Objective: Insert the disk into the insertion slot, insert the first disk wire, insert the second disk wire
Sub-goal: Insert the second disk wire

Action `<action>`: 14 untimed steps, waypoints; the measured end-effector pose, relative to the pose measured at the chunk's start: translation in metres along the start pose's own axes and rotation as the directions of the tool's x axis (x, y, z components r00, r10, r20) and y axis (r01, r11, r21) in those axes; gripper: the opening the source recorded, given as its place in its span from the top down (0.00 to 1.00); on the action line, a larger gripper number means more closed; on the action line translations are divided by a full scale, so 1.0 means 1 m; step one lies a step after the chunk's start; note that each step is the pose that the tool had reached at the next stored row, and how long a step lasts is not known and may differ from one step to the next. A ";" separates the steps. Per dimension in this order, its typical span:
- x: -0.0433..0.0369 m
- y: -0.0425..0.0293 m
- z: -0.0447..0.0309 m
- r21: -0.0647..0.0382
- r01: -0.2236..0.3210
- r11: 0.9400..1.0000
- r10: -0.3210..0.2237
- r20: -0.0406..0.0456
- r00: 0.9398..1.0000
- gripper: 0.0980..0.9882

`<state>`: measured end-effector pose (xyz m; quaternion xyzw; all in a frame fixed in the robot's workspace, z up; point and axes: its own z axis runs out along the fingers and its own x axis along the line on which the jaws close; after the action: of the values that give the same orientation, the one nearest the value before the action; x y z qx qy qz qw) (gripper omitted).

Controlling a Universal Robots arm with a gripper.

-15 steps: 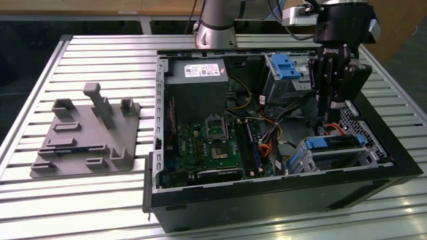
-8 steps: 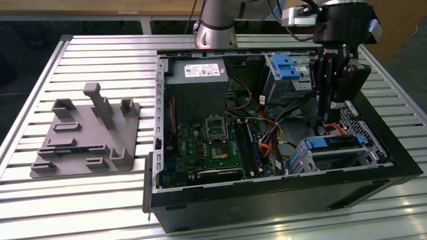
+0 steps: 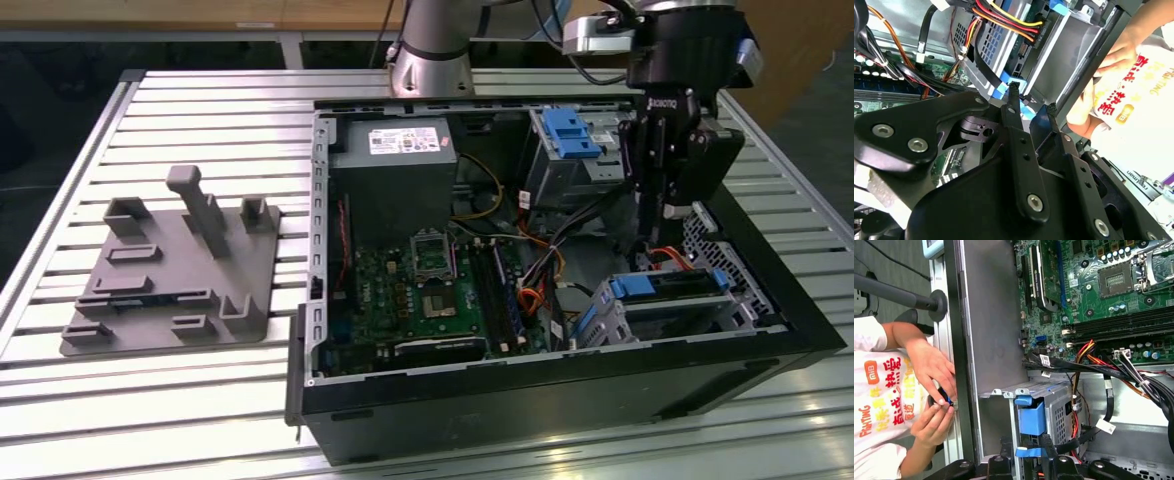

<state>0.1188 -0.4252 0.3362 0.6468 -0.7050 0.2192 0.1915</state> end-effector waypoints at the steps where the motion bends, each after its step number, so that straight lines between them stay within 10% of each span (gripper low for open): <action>1: 0.0000 0.0000 0.0000 0.000 0.000 1.000 0.000 0.000 1.000 0.70; 14: -0.0011 0.0001 0.0012 -0.001 0.003 1.000 -0.003 -0.023 1.000 0.70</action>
<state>0.1188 -0.4249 0.3346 0.6451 -0.7020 0.2260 0.2001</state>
